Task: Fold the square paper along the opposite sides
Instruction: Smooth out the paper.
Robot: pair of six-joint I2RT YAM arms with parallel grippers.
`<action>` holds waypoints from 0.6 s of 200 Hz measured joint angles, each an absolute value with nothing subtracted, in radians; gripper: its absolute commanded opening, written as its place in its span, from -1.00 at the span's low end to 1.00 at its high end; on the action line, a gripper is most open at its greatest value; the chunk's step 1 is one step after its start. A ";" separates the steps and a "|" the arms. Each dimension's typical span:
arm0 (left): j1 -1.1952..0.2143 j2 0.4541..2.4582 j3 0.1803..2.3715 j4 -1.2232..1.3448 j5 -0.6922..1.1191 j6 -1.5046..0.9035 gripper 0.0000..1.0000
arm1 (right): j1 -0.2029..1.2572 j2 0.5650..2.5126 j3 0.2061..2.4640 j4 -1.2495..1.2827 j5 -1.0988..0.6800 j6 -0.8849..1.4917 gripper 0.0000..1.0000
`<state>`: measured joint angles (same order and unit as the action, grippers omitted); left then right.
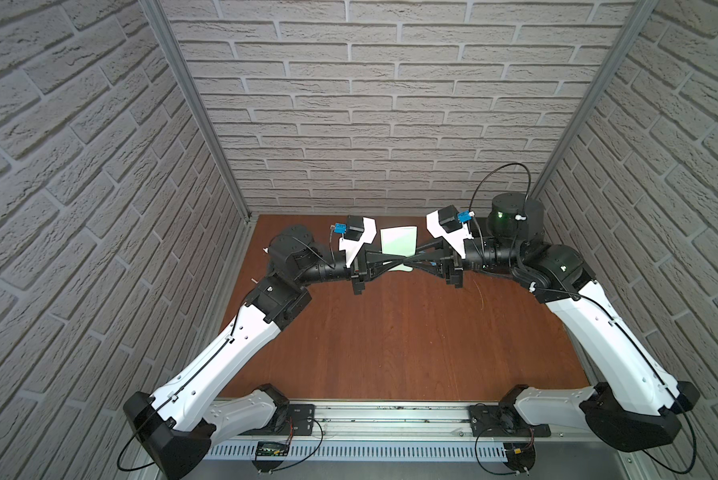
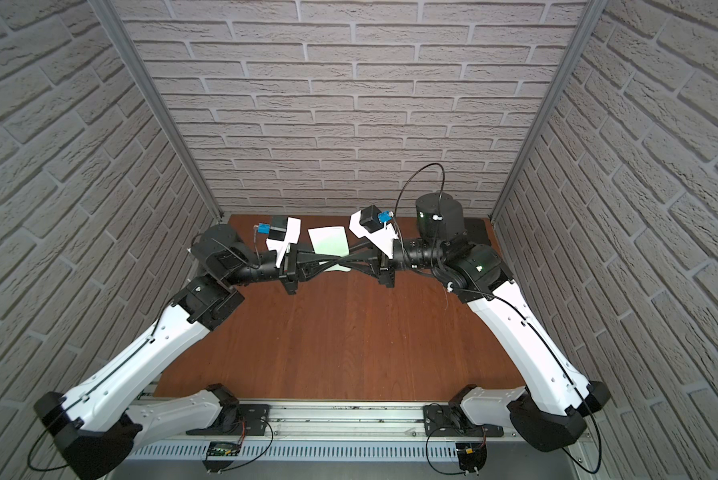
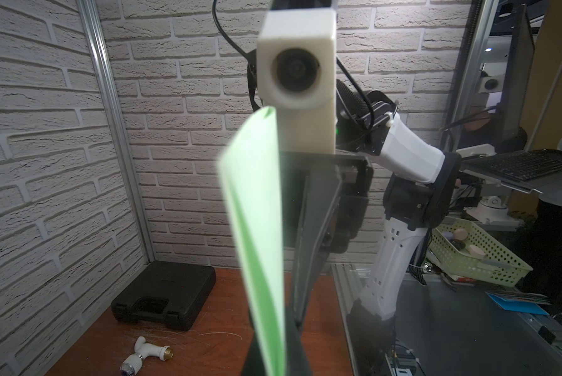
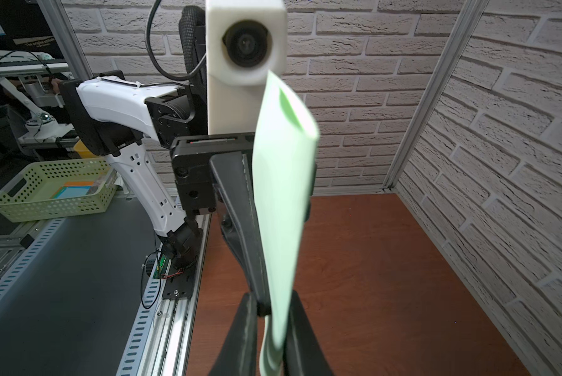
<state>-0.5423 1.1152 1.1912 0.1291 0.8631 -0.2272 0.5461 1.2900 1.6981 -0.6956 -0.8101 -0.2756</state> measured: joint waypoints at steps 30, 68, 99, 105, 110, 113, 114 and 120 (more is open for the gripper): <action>-0.541 1.115 1.193 0.124 0.863 -0.227 -1.00 | 0.546 1.290 1.698 -0.696 -0.811 -0.283 -0.64; -0.539 1.114 1.195 0.119 0.864 -0.221 -1.00 | 0.546 1.286 1.698 -0.700 -0.810 -0.304 -0.48; -0.526 1.106 1.195 0.110 0.858 -0.220 -1.00 | 0.546 1.262 1.698 -0.723 -0.810 -0.323 -0.27; -0.526 1.105 1.195 0.110 0.857 -0.220 -1.00 | 0.546 1.257 1.698 -0.727 -0.810 -0.327 -0.28; -0.526 1.104 1.195 0.110 0.856 -0.220 -1.00 | 0.546 1.253 1.698 -0.729 -0.810 -0.329 -0.28; -0.526 1.103 1.195 0.110 0.856 -0.220 -1.00 | 0.546 1.250 1.698 -0.730 -0.810 -0.330 -0.29; -0.526 1.103 1.195 0.110 0.856 -0.220 -1.00 | 0.546 1.250 1.698 -0.730 -0.810 -0.330 -0.29; -0.526 1.102 1.195 0.110 0.856 -0.220 -1.00 | 0.546 1.246 1.699 -0.732 -0.811 -0.331 -0.33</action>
<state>-0.5259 1.1019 1.1950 0.1101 0.8562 -0.2199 0.5457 1.2465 1.6985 -0.7319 -0.8112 -0.3309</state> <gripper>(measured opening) 0.074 0.355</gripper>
